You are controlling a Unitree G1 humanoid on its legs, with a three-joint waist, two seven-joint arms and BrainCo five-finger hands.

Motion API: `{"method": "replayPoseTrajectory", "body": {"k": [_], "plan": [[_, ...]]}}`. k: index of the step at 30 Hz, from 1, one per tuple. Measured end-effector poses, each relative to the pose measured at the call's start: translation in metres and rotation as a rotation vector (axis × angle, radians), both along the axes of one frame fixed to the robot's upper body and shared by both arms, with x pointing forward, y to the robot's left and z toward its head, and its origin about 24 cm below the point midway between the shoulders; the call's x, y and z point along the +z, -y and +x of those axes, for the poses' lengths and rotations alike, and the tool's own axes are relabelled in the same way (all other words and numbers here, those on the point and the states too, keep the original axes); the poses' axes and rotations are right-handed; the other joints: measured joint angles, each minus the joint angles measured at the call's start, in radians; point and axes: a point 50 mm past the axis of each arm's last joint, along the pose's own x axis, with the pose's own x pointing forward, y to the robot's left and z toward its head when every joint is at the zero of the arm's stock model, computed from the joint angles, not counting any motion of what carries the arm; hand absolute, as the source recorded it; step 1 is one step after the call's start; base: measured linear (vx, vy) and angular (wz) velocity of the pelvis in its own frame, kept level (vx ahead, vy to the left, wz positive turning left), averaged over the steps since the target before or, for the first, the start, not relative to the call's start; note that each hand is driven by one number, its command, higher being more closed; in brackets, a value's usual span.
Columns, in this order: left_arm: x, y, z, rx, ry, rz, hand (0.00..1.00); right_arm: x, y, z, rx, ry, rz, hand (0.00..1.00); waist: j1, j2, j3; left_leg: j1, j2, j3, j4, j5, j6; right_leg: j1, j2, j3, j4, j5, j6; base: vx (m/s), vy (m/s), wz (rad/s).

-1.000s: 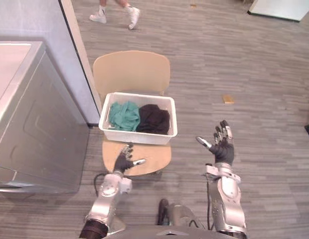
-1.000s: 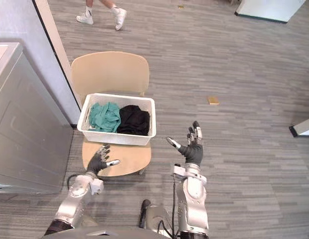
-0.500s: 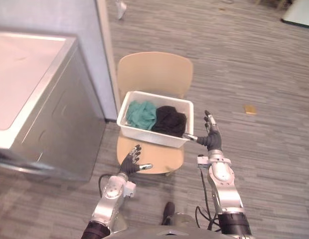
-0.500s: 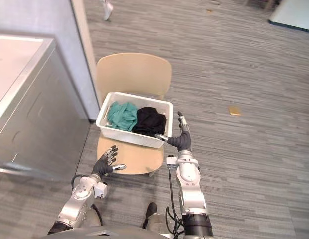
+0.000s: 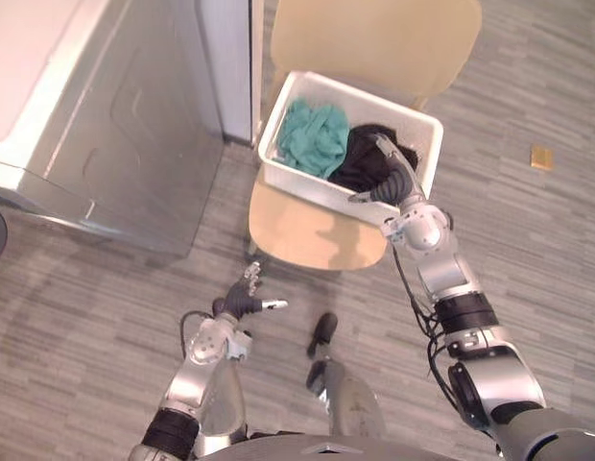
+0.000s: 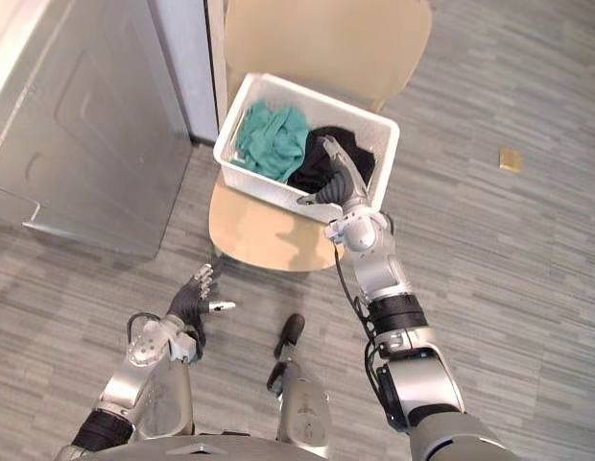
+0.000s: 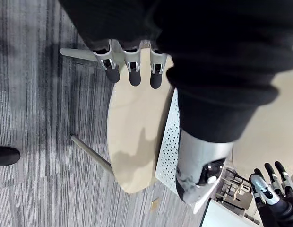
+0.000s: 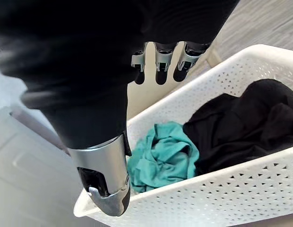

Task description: Pick up the laundry basket with both hands and put the clothes into the washing machine.

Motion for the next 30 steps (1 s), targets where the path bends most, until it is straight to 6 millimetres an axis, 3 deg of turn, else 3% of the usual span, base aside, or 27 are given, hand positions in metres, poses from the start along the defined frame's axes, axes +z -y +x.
{"method": "replayPoseTrajectory", "body": {"k": [7, 18, 25, 30], "plan": [[0.019, -0.009, 0.014, 0.076, 0.072, -0.034, 0.00, 0.044, 0.009, 0.024, -0.077, 0.012, -0.094, 0.00, 0.015, -0.008, 0.044, -0.098, 0.001, -0.003, 0.001, 0.022, 0.009, -0.076, 0.010, -0.005, -0.046, 0.047, -0.013, -0.02, -0.019, -0.01], [0.043, 0.003, 0.023, 0.075, 0.152, -0.149, 0.00, 0.099, 0.000, 0.030, -0.093, 0.153, -0.145, 0.00, 0.048, -0.014, 0.076, -0.186, 0.031, -0.008, 0.020, 0.030, 0.008, -0.156, 0.035, -0.006, -0.046, 0.060, -0.026, 0.03, -0.027, -0.04], [0.057, 0.009, 0.026, 0.071, 0.206, -0.201, 0.00, 0.120, -0.011, 0.030, -0.086, 0.210, -0.211, 0.00, 0.054, -0.027, 0.083, -0.224, 0.032, -0.028, -0.016, 0.067, 0.007, -0.191, 0.041, -0.030, -0.046, 0.061, -0.027, 0.05, -0.037, 0.08], [0.061, 0.011, 0.027, 0.071, 0.218, -0.236, 0.00, 0.124, -0.014, 0.033, -0.078, 0.203, -0.257, 0.00, 0.059, -0.031, 0.085, -0.233, 0.038, -0.035, -0.034, 0.079, 0.006, -0.197, 0.048, -0.043, -0.046, 0.061, -0.027, 0.05, -0.028, 0.04]]}}
